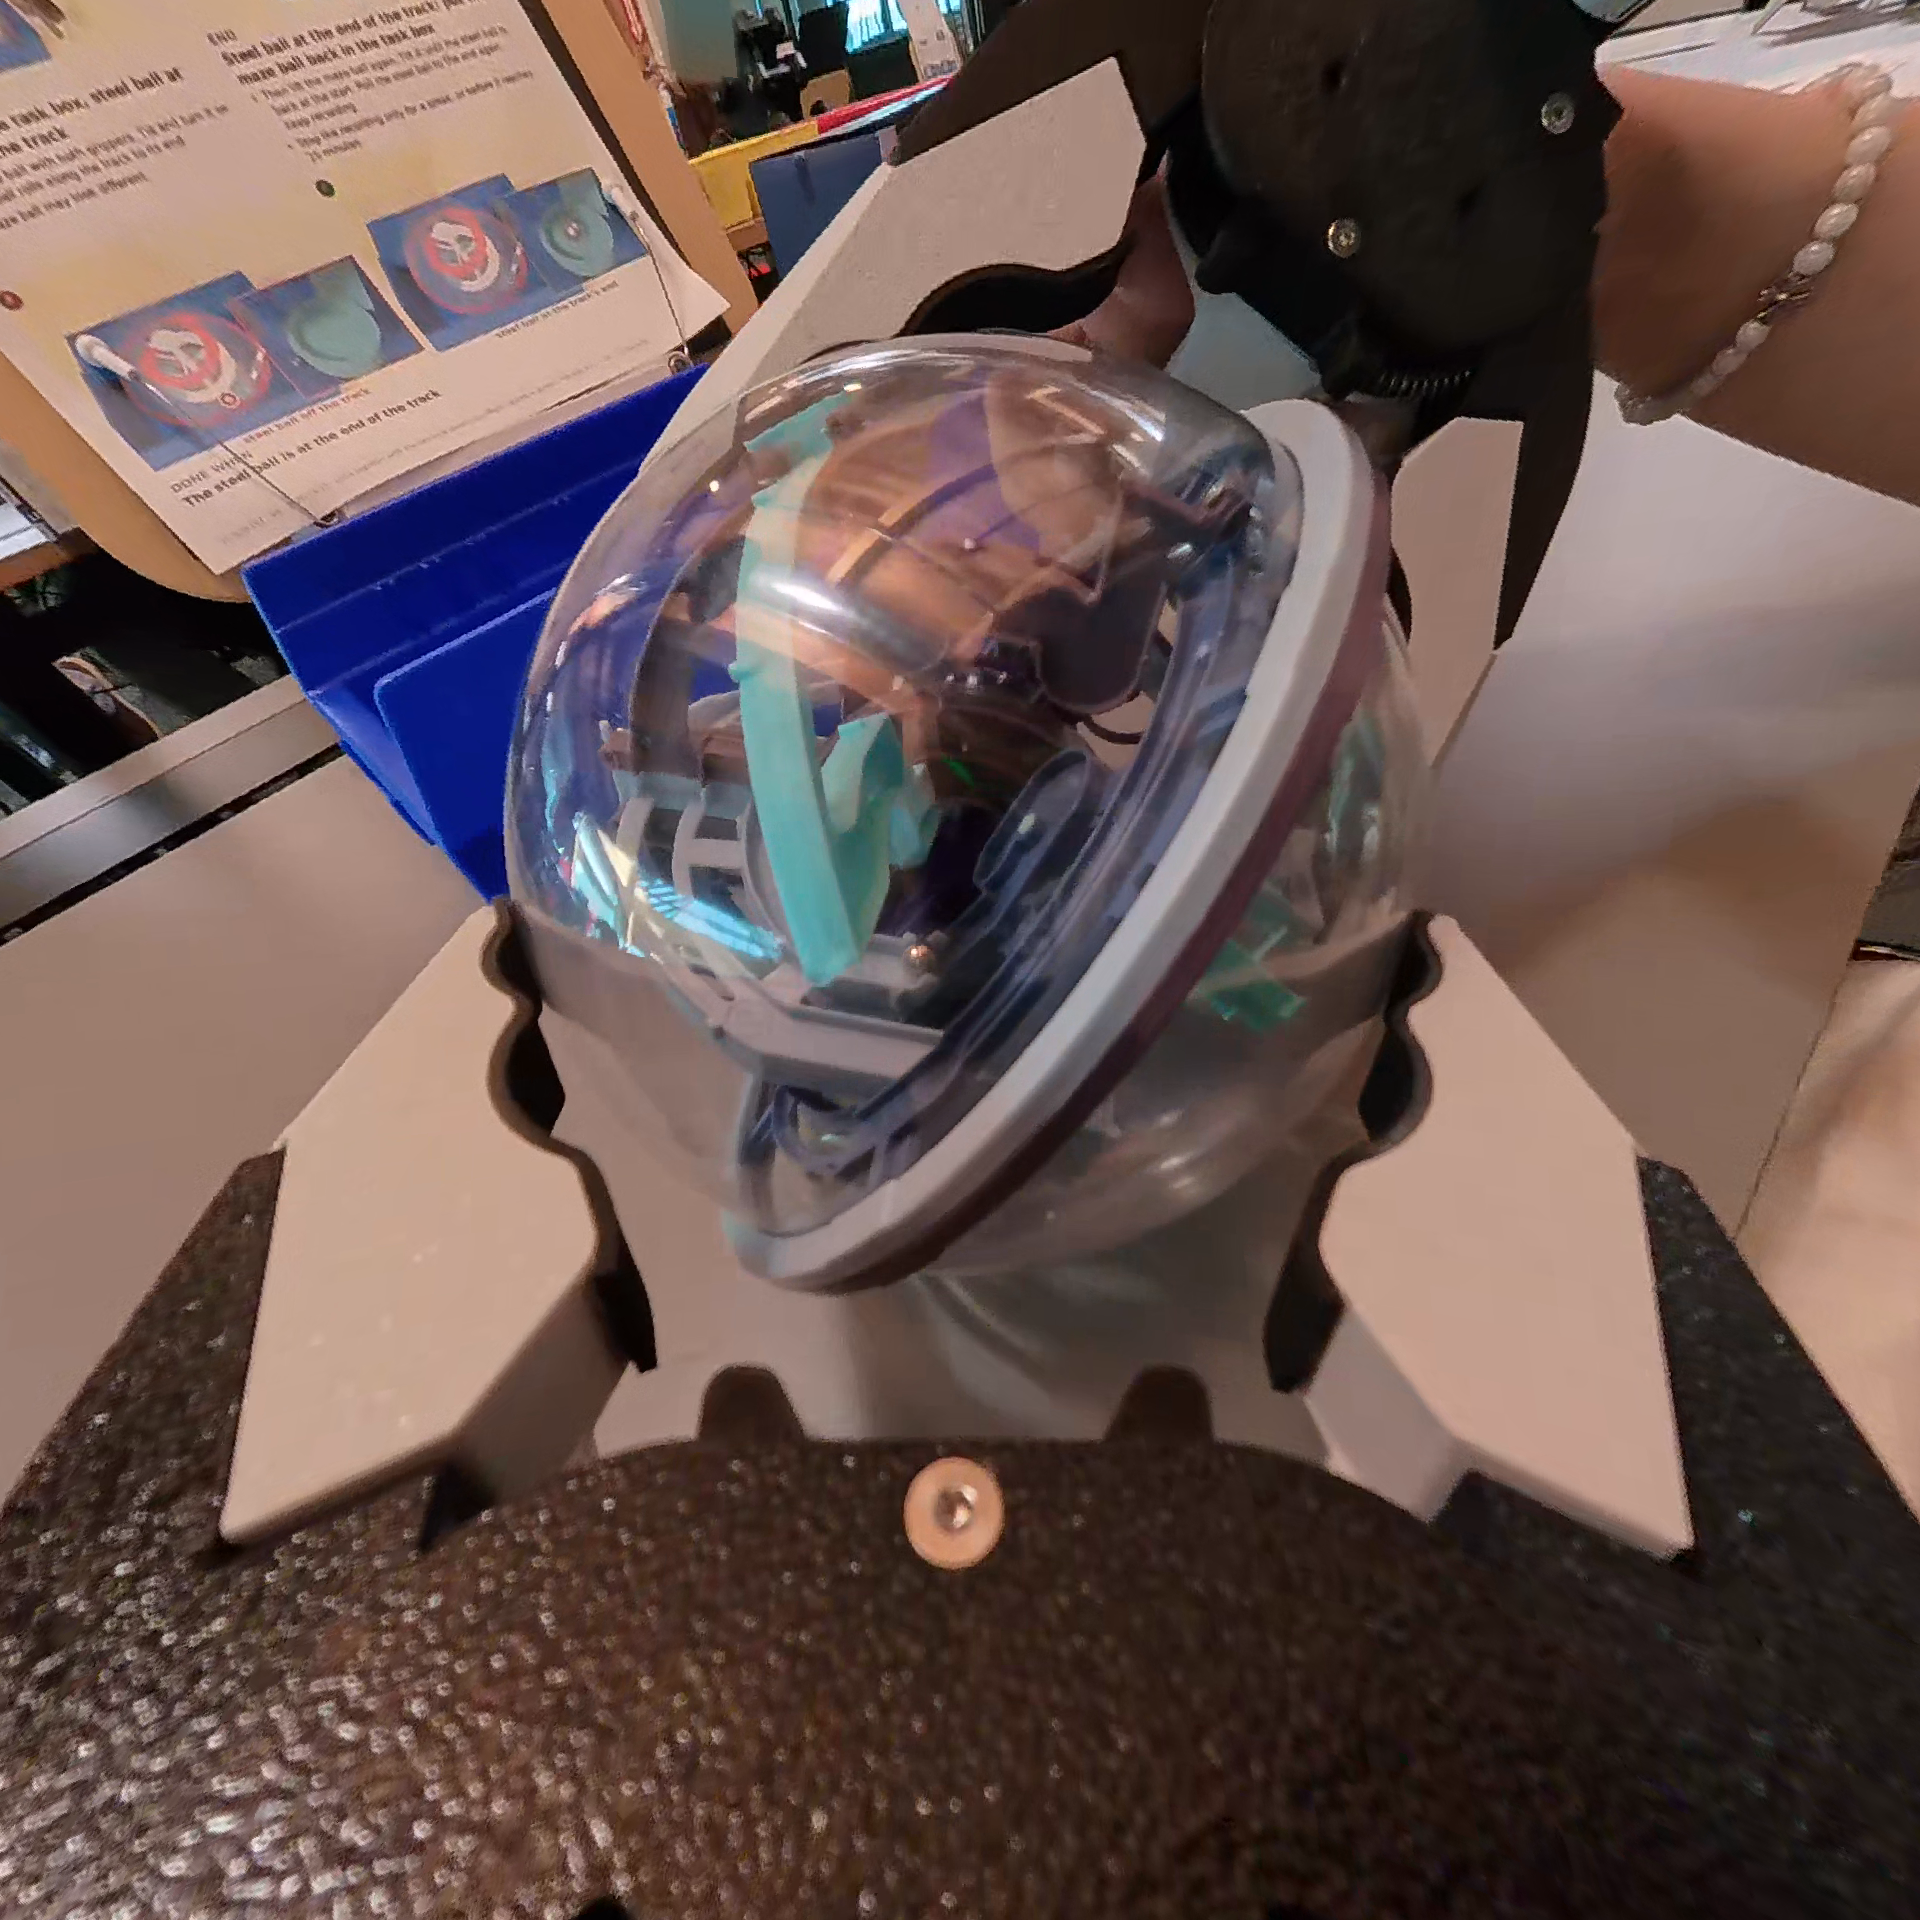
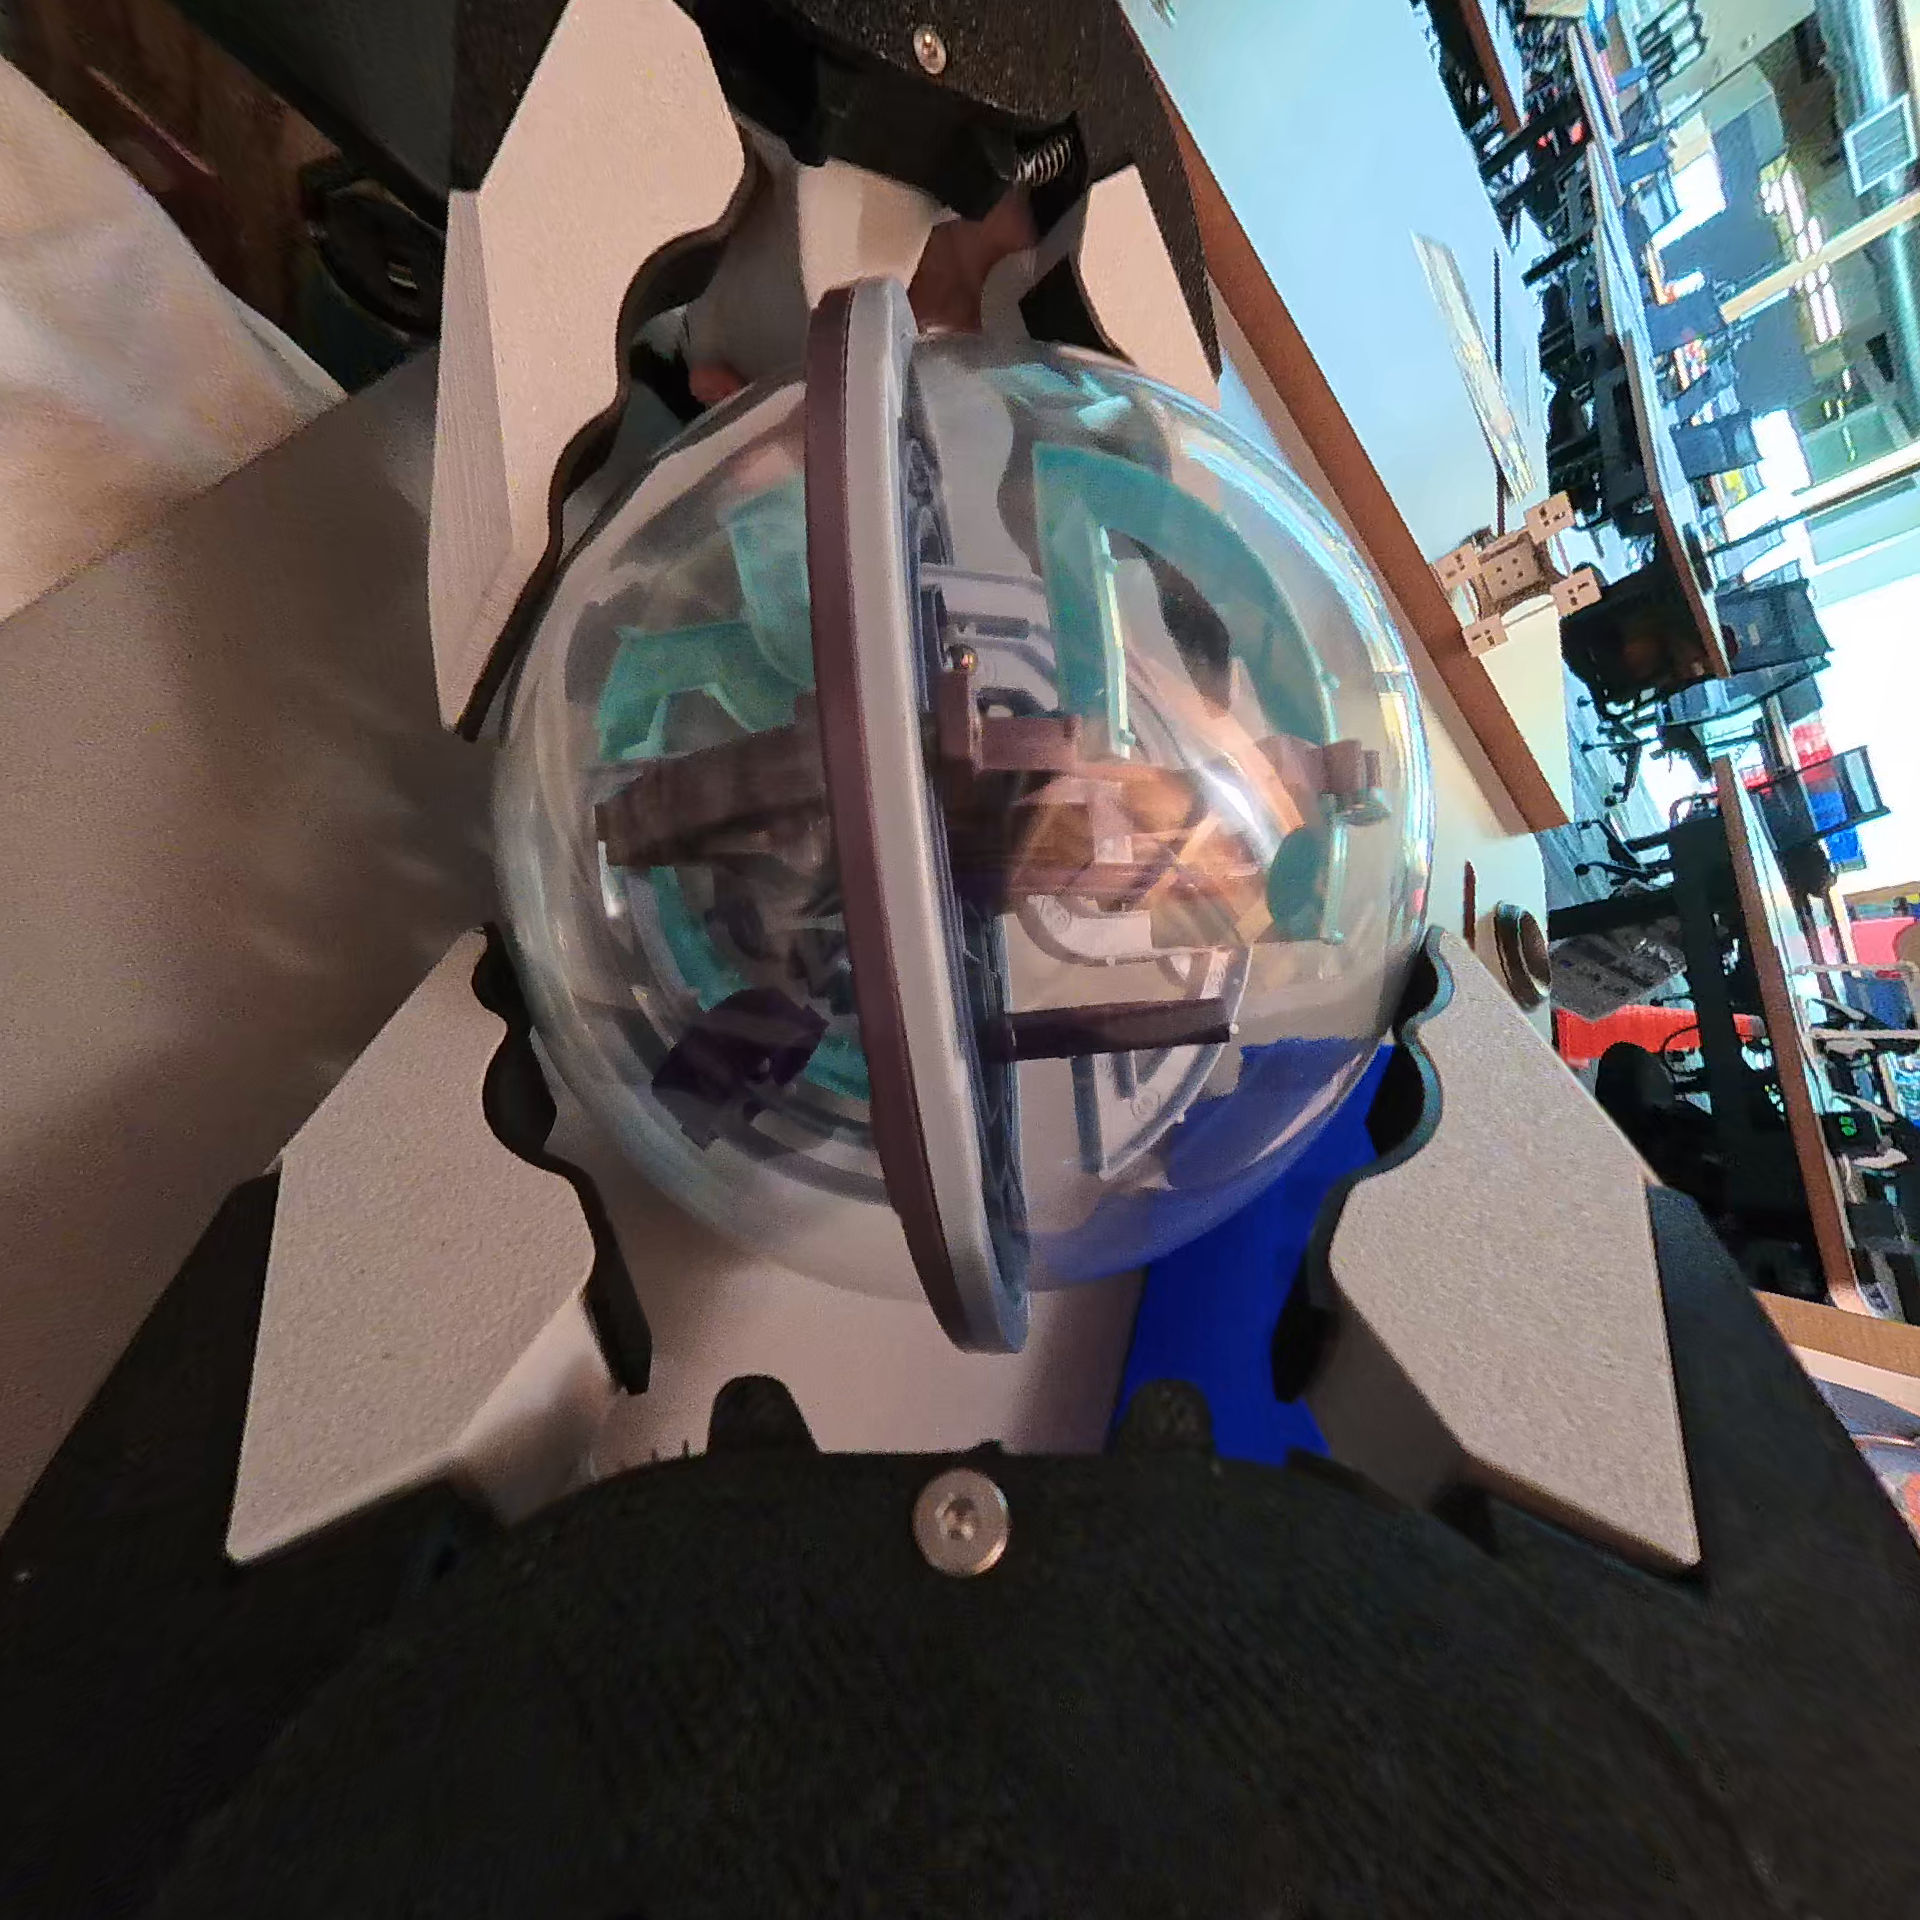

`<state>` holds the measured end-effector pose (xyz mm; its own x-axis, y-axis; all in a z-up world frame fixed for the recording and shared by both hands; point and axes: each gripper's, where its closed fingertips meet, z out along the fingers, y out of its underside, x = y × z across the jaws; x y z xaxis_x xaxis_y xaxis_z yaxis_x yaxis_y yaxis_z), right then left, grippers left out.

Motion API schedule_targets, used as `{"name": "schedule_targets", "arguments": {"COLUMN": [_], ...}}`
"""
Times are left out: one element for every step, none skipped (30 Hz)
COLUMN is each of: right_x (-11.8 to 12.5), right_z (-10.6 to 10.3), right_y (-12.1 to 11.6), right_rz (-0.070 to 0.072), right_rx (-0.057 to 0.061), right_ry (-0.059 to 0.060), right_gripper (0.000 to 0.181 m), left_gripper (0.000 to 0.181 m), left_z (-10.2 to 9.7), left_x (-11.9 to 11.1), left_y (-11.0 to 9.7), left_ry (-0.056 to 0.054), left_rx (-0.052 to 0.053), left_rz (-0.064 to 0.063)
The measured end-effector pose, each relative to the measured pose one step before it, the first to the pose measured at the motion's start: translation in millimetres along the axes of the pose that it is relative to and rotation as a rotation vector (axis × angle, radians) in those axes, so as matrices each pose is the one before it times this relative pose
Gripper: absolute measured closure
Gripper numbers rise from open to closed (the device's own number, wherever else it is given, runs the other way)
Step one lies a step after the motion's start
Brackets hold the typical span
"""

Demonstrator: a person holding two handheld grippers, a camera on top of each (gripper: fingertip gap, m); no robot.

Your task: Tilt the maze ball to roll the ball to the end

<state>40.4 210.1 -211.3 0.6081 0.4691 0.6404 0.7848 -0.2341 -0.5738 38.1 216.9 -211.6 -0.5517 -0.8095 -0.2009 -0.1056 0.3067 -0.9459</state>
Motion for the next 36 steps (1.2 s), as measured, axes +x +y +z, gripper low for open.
{"name": "schedule_targets", "arguments": {"right_x": [-1.37,-1.14,-0.96,-1.10,-1.23,-1.39,-1.39,-1.37,-1.28,-1.18,-1.20,-1.30,-1.37,-1.73,-1.80,-1.84,-1.52,-1.33,-1.26,-1.31,-1.36,-1.02,-0.82,-0.65,-0.56,-0.45,-0.43,-0.31,-0.33,-0.34,-0.47,-0.48,-0.57,-0.47,-0.38,-0.38], "right_z": [-0.93,-0.61,-0.54,-0.53,-0.63,-0.76,-0.63,-0.59,-0.41,-0.14,-0.31,-0.59,-0.81,-1.14,-1.25,-1.10,-0.91,-0.71,-0.80,-0.94,-1.02,-0.76,-0.41,-0.22,-0.16,-0.13,-0.21,-0.12,-0.15,0.00,0.07,0.07,-0.17,-0.28,-0.27,-0.23], "right_y": [-1.52,-1.35,-1.15,-1.10,-1.17,-1.52,-1.73,-1.61,-1.36,-1.13,-1.09,-0.99,-1.24,-1.90,-2.38,-2.55,-1.84,-1.04,-0.78,-1.11,-1.34,-0.85,-0.58,-0.55,-0.60,-0.44,-0.28,-0.50,-0.48,-0.67,-0.74,-0.88,-0.78,-0.40,-0.38,-0.68], "right_rz": [0.0008,-0.0014,-0.0040,-0.0029,0.0008,0.0023,0.0011,-0.0025,-0.0095,-0.0148,-0.0155,-0.0132,-0.0060,0.0032,0.0056,0.0042,-0.0011,-0.0101,-0.0131,-0.0132,-0.0142,-0.0148,-0.0130,-0.0103,-0.0075,-0.0067,-0.0058,-0.0055,-0.0060,-0.0068,-0.0066,-0.0077,-0.0082,-0.0069,-0.0046,-0.0019], "right_rx": [0.0110,0.0099,0.0078,0.0061,0.0052,0.0065,0.0067,0.0038,-0.0007,-0.0043,-0.0056,-0.0054,-0.0022,0.0037,0.0063,0.0060,0.0007,-0.0065,-0.0102,-0.0080,-0.0056,-0.0089,-0.0102,-0.0075,-0.0063,-0.0061,-0.0065,-0.0051,-0.0053,-0.0069,-0.0080,-0.0062,-0.0052,-0.0053,-0.0046,-0.0020], "right_ry": [-0.0009,0.0016,0.0031,0.0019,-0.0002,-0.0016,-0.0016,0.0006,0.0053,0.0096,0.0118,0.0131,0.0114,0.0074,0.0059,0.0064,0.0098,0.0136,0.0135,0.0108,0.0078,0.0073,0.0078,0.0072,0.0066,0.0059,0.0052,0.0044,0.0040,0.0041,0.0051,0.0062,0.0069,0.0072,0.0077,0.0083], "right_gripper": [0.023,0.023,0.023,0.023,0.023,0.023,0.023,0.023,0.023,0.023,0.023,0.023,0.023,0.023,0.023,0.023,0.023,0.023,0.023,0.024,0.024,0.024,0.024,0.024,0.024,0.024,0.024,0.024,0.024,0.024,0.025,0.024,0.025,0.024,0.024,0.024], "left_gripper": [0.028,0.028,0.028,0.028,0.028,0.028,0.028,0.028,0.028,0.028,0.028,0.029,0.029,0.029,0.029,0.029,0.028,0.028,0.028,0.028,0.028,0.028,0.028,0.028,0.028,0.028,0.028,0.028,0.028,0.028,0.028,0.029,0.031,0.033,0.034,0.036], "left_z": [-0.49,-0.52,-0.57,-0.60,-0.58,-0.74,-0.77,-0.81,-0.84,-0.93,-1.14,-1.00,-1.00,-0.82,-0.67,-0.45,-0.39,-0.38,-0.30,-0.20,-0.23,-0.31,-0.39,-0.45,-0.38,-0.42,-0.29,-0.41,-0.51,-0.68,-0.97,-1.50,-1.87,-2.03,-1.68,-0.95], "left_x": [1.61,1.25,1.17,1.31,1.45,1.62,1.69,1.56,1.28,1.15,1.45,1.44,1.83,2.26,2.40,2.41,2.00,1.64,1.70,1.73,1.78,1.32,0.97,0.88,0.62,0.51,0.59,0.41,0.50,0.35,0.56,0.58,0.70,0.54,0.21,0.07], "left_y": [-0.15,-0.12,-0.12,-0.22,-0.25,-0.22,-0.12,-0.02,-0.07,-0.35,-0.52,-1.25,-1.54,-1.25,-0.99,-0.66,-0.35,-0.21,0.05,0.31,0.51,0.52,0.24,0.14,0.18,0.19,0.17,0.16,0.33,0.42,0.35,-0.60,-2.17,-3.97,-4.93,-4.70], "left_ry": [0.0041,0.0014,-0.0007,-0.0004,0.0019,0.0043,0.0050,0.0034,-0.0002,-0.0020,0.0012,0.0042,0.0088,0.0131,0.0146,0.0127,0.0083,0.0039,0.0025,0.0032,0.0034,0.0006,-0.0010,-0.0002,0.0004,0.0004,0.0004,0.0010,0.0024,0.0038,0.0063,0.0111,0.0158,0.0183,0.0179,0.0153], "left_rx": [0.0043,0.0044,0.0038,0.0038,0.0047,0.0053,0.0063,0.0082,0.0107,0.0112,0.0045,0.0082,0.0099,0.0074,0.0045,0.0031,0.0025,0.0016,-0.0007,-0.0027,-0.0044,-0.0038,-0.0013,0.0001,-0.0011,-0.0017,-0.0018,-0.0017,-0.0018,-0.0038,-0.0045,0.0004,0.0100,0.0201,0.0272,0.0276], "left_rz": [-0.0018,0.0021,0.0040,0.0024,-0.0011,-0.0034,-0.0028,0.0014,0.0091,0.0131,0.0068,0.0006,-0.0054,-0.0104,-0.0116,-0.0070,0.0034,0.0125,0.0154,0.0137,0.0124,0.0135,0.0131,0.0108,0.0093,0.0084,0.0075,0.0070,0.0068,0.0066,0.0044,-0.0038,-0.0198,-0.0384,-0.0512,-0.0514]}}
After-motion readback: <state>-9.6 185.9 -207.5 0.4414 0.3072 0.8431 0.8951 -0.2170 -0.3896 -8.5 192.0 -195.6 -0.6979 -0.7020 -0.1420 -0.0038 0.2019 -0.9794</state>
